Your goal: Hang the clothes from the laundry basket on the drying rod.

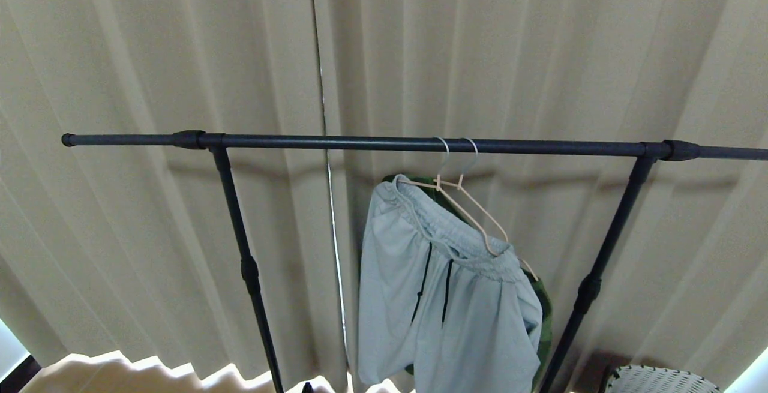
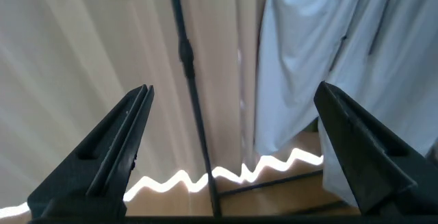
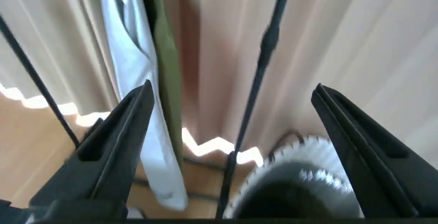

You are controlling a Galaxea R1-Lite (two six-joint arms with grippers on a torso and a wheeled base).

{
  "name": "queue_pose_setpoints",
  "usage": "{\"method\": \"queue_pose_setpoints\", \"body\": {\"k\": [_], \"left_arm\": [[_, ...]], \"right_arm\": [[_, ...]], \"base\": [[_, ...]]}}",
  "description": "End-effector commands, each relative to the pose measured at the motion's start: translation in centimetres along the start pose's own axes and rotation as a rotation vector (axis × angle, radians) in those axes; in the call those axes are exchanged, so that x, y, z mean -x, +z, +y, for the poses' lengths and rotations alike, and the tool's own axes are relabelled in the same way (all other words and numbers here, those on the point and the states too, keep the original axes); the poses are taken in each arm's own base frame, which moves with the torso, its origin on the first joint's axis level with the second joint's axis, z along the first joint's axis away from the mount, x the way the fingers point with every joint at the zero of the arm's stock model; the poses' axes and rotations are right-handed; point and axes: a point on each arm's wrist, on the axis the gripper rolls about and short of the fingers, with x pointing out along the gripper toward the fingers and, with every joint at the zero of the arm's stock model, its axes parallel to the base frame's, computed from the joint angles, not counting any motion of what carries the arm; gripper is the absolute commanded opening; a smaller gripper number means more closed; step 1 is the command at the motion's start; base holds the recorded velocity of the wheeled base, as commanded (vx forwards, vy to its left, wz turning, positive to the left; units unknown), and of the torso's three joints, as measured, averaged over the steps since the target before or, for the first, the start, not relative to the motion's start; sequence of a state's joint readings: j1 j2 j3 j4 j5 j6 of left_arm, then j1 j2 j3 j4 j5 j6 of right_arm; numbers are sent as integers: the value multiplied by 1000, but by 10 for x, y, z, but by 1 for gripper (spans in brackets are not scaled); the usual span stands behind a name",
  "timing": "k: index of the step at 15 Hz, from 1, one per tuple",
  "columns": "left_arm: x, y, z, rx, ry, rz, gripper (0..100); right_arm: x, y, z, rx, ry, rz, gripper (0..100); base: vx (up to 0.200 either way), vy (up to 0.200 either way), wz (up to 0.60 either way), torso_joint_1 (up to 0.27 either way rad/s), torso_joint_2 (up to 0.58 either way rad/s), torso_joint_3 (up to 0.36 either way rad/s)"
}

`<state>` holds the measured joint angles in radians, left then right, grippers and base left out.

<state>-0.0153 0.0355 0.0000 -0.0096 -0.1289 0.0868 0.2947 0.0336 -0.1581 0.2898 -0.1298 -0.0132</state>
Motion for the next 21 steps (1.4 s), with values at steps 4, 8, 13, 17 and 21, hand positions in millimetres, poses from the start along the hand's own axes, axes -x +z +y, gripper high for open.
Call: {"method": "queue_pose_setpoints", "body": {"k": [4, 8, 13, 17, 21], "left_arm": [[3, -1, 0, 15, 38, -34, 100], [3, -1, 0, 15, 38, -34, 100], [3, -1, 0, 15, 38, -34, 100], [3, -1, 0, 15, 38, -34, 100], [3, -1, 0, 15, 38, -34, 100]], "right_arm": [[3, -2, -3, 37, -108, -31, 100], [8, 1, -5, 52, -160, 18, 100], [12, 5, -5, 72, -172, 127, 100], [1, 4, 4, -51, -287, 96, 100], [-15, -6, 5, -134, -262, -29, 100]], "base": [[0, 0, 0, 0, 0, 0], [0, 0, 0, 0, 0, 0], [0, 0, 0, 0, 0, 0], [0, 0, 0, 0, 0, 0], [0, 0, 0, 0, 0, 0]]}}
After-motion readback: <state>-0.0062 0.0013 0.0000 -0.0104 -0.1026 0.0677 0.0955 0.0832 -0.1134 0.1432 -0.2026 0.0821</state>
